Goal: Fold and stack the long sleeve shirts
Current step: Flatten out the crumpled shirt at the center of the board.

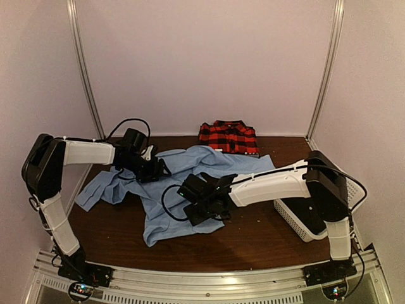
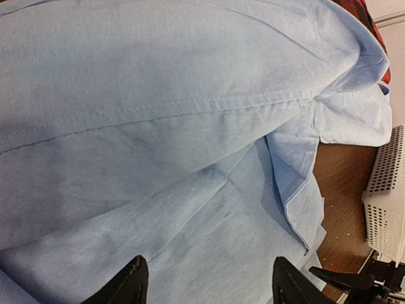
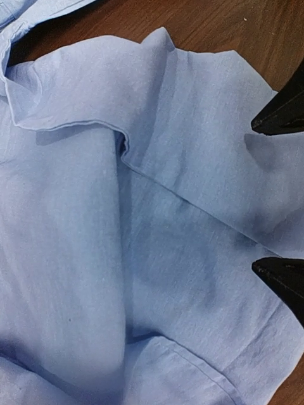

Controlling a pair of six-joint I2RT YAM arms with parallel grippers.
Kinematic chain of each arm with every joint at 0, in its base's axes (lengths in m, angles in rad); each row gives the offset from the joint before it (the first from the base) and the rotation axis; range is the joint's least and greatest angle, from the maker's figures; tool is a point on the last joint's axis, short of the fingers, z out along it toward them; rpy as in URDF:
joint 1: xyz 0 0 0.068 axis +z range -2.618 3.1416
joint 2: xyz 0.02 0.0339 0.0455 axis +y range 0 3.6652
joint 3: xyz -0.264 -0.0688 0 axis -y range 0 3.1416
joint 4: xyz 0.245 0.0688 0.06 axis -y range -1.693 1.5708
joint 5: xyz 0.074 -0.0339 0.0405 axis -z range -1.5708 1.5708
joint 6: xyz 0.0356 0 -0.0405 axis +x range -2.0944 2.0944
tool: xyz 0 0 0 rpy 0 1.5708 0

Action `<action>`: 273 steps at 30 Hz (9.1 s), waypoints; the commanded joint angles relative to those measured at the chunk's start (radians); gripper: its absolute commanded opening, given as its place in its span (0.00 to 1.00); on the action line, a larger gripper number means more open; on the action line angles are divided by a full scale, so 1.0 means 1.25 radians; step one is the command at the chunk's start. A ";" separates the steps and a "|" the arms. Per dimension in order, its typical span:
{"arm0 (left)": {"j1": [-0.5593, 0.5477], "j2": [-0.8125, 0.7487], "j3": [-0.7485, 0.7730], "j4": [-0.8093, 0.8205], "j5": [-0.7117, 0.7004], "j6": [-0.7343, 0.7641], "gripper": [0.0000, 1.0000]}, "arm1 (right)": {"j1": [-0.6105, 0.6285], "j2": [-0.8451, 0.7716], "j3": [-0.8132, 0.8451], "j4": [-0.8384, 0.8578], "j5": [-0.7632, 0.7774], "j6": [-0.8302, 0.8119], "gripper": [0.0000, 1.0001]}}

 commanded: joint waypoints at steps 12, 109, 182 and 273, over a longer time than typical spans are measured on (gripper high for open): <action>-0.001 -0.056 -0.142 -0.005 -0.098 0.042 0.70 | 0.062 -0.023 -0.057 -0.038 0.046 0.017 0.71; 0.261 -0.672 -0.452 -0.156 -0.179 -0.139 0.56 | -0.253 -0.373 -0.271 -0.106 0.120 -0.048 0.47; -0.041 0.105 0.238 -0.037 -0.147 0.100 0.55 | 0.209 -0.346 -0.477 0.063 -0.157 0.231 0.46; 0.048 0.140 0.315 0.040 0.101 -0.021 0.58 | -0.229 -0.583 -0.500 0.352 -0.107 0.142 1.00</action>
